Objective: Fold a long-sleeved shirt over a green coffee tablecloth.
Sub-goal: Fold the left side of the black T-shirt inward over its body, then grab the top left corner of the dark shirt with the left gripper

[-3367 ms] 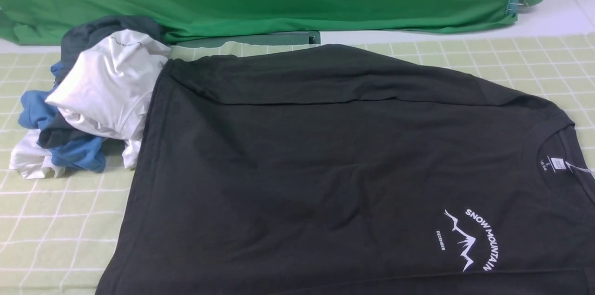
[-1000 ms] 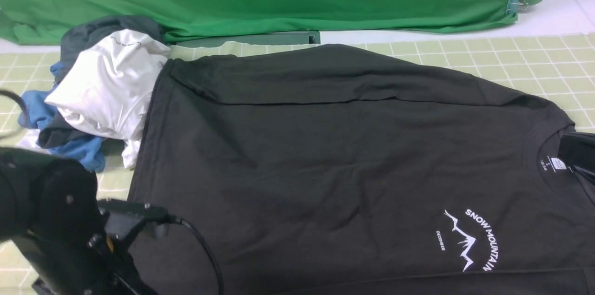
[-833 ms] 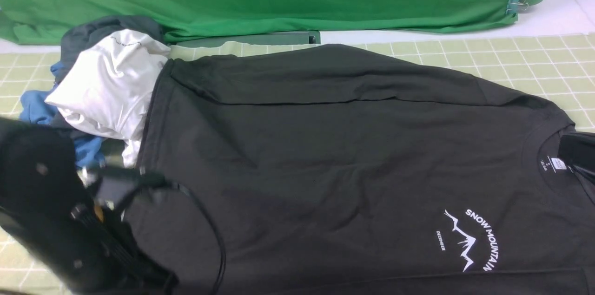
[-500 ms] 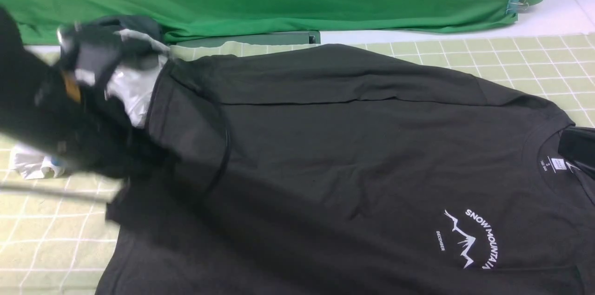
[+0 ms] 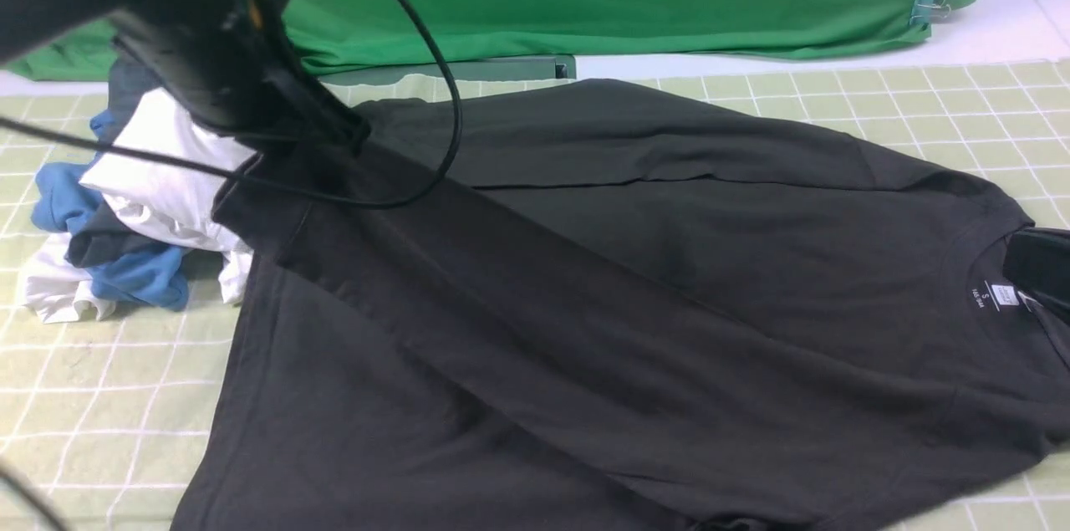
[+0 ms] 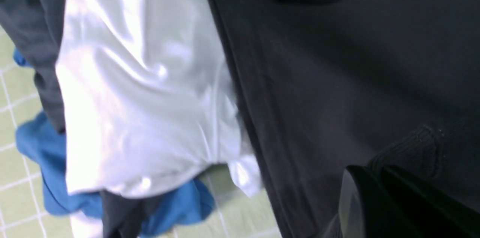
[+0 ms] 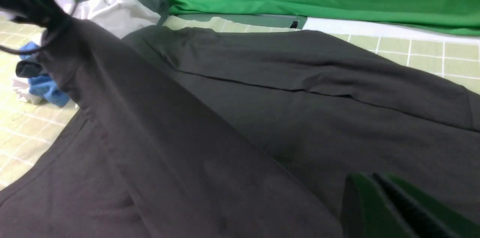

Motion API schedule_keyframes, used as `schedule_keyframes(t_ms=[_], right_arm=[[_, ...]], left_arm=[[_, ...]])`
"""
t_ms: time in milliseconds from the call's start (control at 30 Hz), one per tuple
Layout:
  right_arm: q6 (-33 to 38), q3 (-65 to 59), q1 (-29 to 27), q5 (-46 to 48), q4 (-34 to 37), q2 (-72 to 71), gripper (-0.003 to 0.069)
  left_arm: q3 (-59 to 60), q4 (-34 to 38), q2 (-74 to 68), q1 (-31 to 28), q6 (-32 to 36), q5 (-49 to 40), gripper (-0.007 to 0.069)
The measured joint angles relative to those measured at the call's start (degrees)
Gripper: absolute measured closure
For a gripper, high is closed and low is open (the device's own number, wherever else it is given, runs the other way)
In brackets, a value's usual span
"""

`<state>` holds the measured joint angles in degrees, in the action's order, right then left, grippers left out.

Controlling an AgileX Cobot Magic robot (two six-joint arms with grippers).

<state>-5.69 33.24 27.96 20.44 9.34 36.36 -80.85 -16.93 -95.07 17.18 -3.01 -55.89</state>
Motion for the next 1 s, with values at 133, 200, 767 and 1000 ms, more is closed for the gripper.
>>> schedule_keyframes(t_ms=[133, 200, 767, 1000], right_arm=[[0.0, 0.0, 0.0, 0.9, 0.0, 0.0, 0.0621], [-0.1, 0.0, 0.0, 2.7, 0.0, 0.0, 0.0620], [10.5, 12.5, 0.6, 33.3, 4.6, 22.5, 0.0366], [15.2, 12.8, 7.7, 31.4, 4.5, 37.7, 0.0312]], left_arm=[[-1.3, -1.5, -3.6, 0.0, 0.0, 1.4, 0.0608], [-1.3, -2.4, -4.4, 0.0, -0.1, 2.4, 0.0607], [-1.3, -5.3, -6.4, 0.0, -3.8, 1.9, 0.0257], [4.3, 9.3, 0.2, 0.5, -1.2, -3.5, 0.0573]])
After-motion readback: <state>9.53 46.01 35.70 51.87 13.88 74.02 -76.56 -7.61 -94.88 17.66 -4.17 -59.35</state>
